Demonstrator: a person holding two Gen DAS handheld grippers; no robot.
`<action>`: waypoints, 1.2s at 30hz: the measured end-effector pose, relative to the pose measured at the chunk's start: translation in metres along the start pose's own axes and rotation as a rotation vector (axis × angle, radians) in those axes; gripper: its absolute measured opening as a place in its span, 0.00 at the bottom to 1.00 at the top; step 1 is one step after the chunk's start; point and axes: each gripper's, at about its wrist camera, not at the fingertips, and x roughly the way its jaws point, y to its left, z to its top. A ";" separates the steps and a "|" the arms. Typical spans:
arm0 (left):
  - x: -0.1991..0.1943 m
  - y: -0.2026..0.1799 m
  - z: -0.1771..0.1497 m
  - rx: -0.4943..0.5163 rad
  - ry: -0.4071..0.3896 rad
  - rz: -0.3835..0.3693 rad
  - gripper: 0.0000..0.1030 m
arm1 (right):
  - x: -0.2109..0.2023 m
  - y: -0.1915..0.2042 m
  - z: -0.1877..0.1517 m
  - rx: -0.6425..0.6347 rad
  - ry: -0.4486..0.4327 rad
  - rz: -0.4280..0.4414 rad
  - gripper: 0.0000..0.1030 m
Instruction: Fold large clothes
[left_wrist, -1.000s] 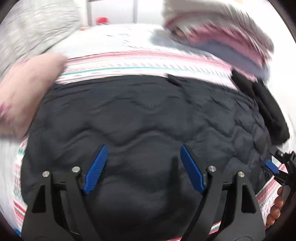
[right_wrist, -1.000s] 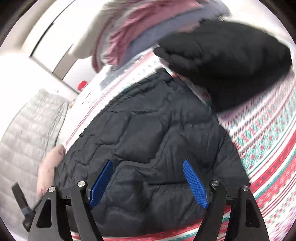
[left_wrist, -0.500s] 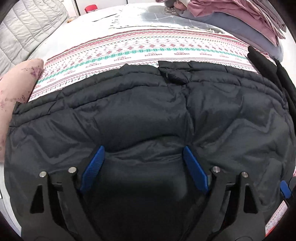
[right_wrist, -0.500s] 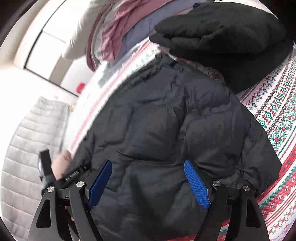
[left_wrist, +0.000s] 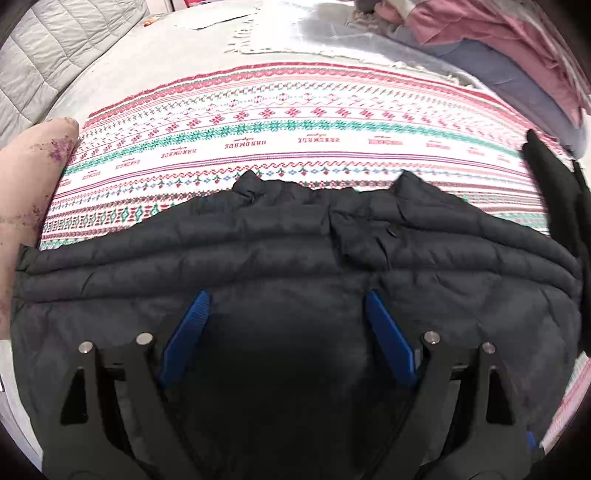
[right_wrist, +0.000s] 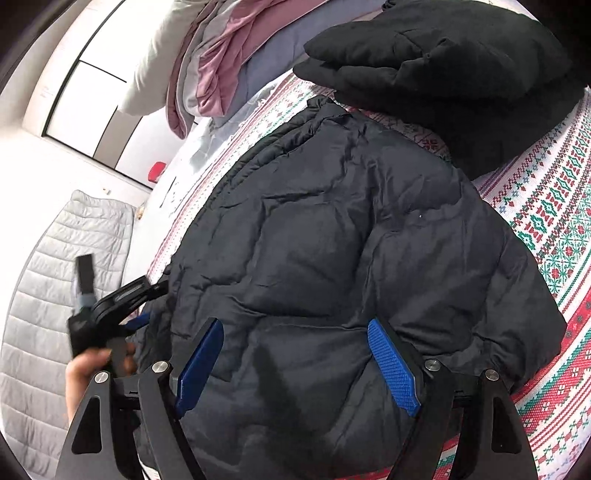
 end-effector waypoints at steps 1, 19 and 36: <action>0.004 -0.001 0.000 0.002 0.000 0.003 0.84 | 0.000 0.001 -0.001 -0.007 0.001 -0.005 0.79; -0.048 0.031 -0.020 -0.070 -0.153 -0.094 0.86 | 0.011 0.012 -0.010 -0.195 0.058 -0.072 0.80; -0.075 0.014 -0.177 0.094 -0.144 -0.031 0.86 | 0.019 0.019 -0.017 -0.263 0.055 -0.131 0.82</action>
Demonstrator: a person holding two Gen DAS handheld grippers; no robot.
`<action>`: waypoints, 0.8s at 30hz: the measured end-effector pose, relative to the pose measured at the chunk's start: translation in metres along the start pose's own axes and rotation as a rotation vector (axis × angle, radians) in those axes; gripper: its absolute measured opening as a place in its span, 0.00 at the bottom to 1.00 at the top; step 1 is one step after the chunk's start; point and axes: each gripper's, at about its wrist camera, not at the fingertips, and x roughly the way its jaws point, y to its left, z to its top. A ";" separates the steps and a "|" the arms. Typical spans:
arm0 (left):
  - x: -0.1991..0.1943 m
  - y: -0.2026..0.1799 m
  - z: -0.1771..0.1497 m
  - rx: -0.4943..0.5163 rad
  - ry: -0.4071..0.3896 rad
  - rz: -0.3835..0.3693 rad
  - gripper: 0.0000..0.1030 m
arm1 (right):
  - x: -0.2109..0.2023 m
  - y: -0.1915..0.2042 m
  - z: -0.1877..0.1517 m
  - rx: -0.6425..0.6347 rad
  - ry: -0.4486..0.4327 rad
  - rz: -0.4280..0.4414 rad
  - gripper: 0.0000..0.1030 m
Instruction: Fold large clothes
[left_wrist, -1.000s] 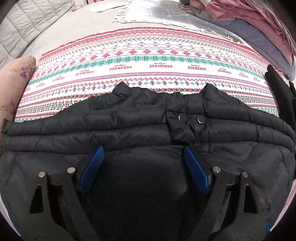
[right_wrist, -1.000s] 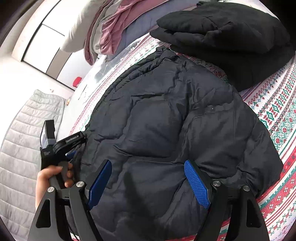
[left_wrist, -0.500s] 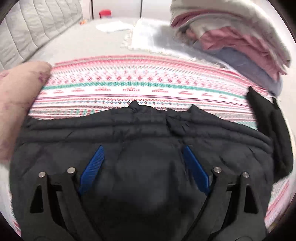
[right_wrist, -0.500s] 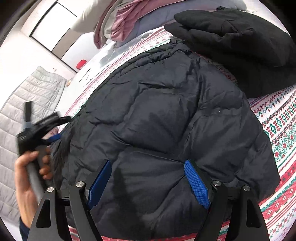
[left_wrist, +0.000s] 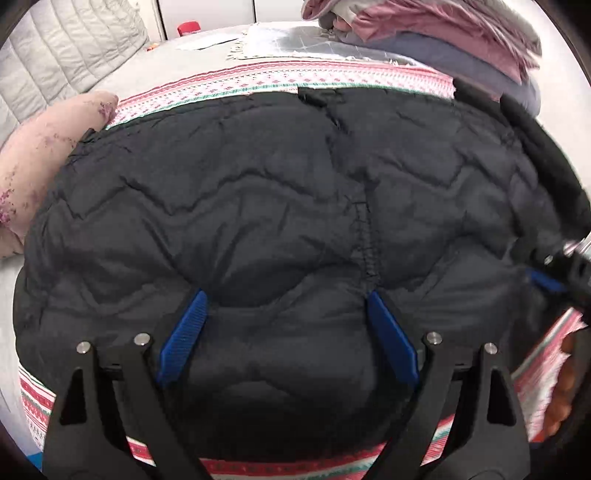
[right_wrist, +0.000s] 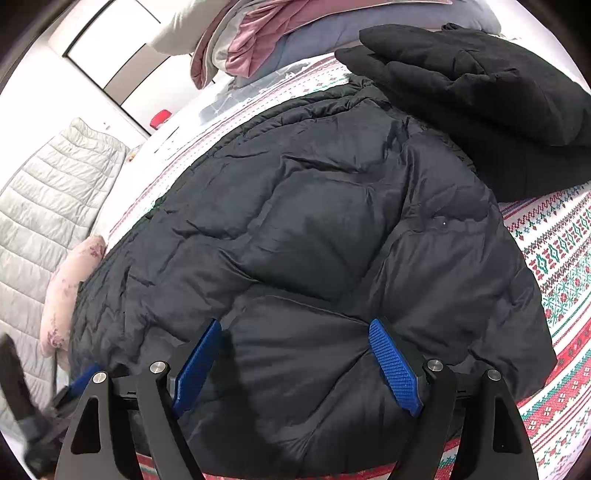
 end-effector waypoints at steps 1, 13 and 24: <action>0.002 -0.001 0.000 0.011 0.000 0.009 0.86 | 0.001 0.002 0.000 -0.005 0.000 -0.004 0.82; 0.013 -0.001 0.000 0.005 0.010 -0.015 0.86 | -0.052 -0.049 -0.011 0.250 -0.120 0.064 0.83; 0.016 -0.002 -0.002 -0.010 0.010 -0.021 0.86 | -0.056 -0.125 -0.057 0.678 -0.154 0.115 0.83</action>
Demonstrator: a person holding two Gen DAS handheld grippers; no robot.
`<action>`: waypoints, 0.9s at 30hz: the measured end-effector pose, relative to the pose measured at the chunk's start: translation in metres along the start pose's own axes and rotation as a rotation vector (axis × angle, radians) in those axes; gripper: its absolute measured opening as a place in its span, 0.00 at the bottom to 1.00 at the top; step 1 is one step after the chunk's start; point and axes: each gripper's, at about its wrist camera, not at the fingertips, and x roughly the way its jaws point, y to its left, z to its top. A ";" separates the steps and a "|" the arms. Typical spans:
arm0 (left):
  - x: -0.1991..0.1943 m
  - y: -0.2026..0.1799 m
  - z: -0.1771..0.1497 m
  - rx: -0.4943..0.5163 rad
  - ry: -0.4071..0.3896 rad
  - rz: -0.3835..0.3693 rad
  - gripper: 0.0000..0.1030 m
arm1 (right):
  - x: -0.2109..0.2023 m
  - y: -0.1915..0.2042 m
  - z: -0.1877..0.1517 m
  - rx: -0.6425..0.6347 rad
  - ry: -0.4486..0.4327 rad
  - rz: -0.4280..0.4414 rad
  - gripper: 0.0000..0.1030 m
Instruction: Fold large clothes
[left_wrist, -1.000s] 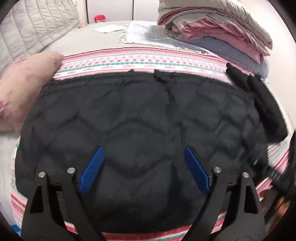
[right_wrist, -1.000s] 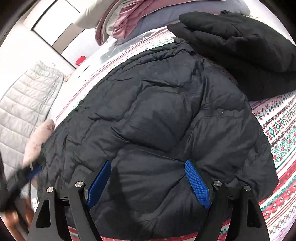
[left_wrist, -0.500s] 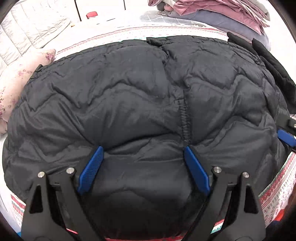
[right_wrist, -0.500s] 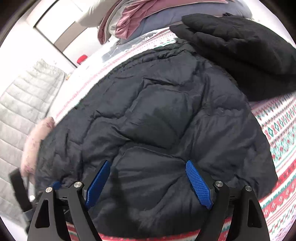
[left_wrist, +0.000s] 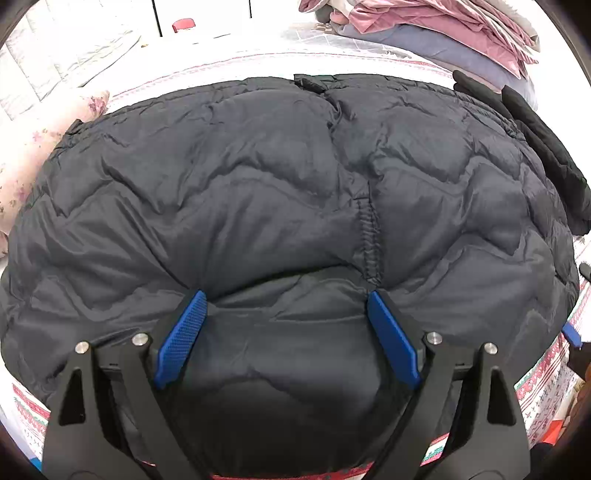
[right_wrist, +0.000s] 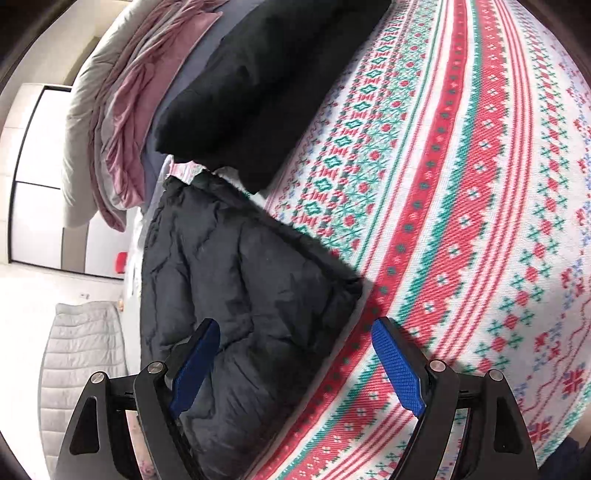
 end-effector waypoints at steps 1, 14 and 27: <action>0.001 0.001 0.000 0.000 -0.001 0.001 0.86 | 0.006 0.006 -0.002 -0.026 0.029 0.038 0.83; -0.002 0.005 -0.003 0.010 -0.005 -0.011 0.86 | 0.046 0.022 -0.015 -0.014 0.089 0.125 0.84; -0.003 0.006 -0.003 0.006 -0.003 -0.020 0.87 | 0.062 0.052 -0.020 -0.204 0.053 0.047 0.98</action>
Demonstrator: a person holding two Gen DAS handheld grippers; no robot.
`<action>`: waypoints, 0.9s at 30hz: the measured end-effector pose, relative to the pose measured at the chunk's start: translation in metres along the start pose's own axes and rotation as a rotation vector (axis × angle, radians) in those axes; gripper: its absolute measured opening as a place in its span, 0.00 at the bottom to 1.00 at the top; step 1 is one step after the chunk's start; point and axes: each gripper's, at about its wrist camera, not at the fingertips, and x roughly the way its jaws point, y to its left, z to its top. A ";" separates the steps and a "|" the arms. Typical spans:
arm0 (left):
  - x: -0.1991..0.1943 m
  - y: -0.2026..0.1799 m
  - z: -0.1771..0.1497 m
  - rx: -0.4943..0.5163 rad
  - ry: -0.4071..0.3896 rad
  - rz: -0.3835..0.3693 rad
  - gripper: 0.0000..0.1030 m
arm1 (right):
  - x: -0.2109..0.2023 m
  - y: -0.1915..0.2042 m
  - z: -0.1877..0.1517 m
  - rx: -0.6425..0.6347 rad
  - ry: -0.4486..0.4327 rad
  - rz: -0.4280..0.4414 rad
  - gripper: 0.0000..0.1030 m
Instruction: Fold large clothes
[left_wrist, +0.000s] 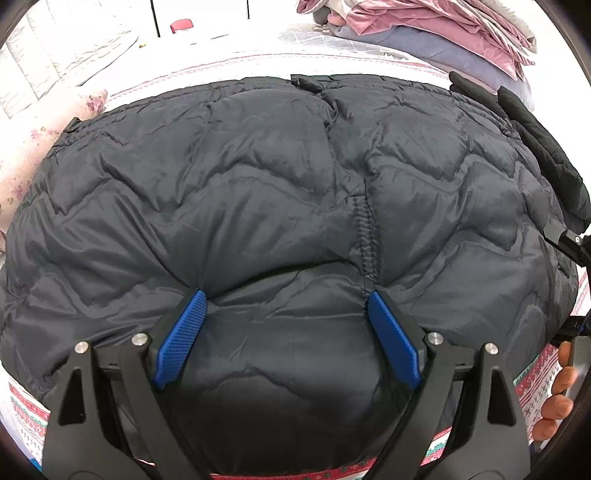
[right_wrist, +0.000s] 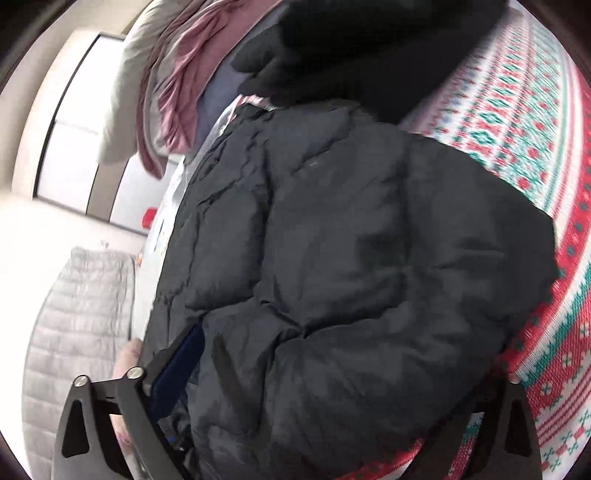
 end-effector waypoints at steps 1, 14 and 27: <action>0.000 0.000 0.000 -0.001 0.000 -0.001 0.87 | 0.000 -0.001 0.002 0.008 0.004 0.001 0.98; 0.001 -0.006 -0.002 0.017 -0.002 -0.032 0.87 | -0.039 0.019 0.002 -0.095 -0.133 0.032 0.18; -0.009 -0.062 -0.016 0.164 0.008 -0.299 0.87 | -0.121 0.057 -0.013 -0.339 -0.480 -0.120 0.12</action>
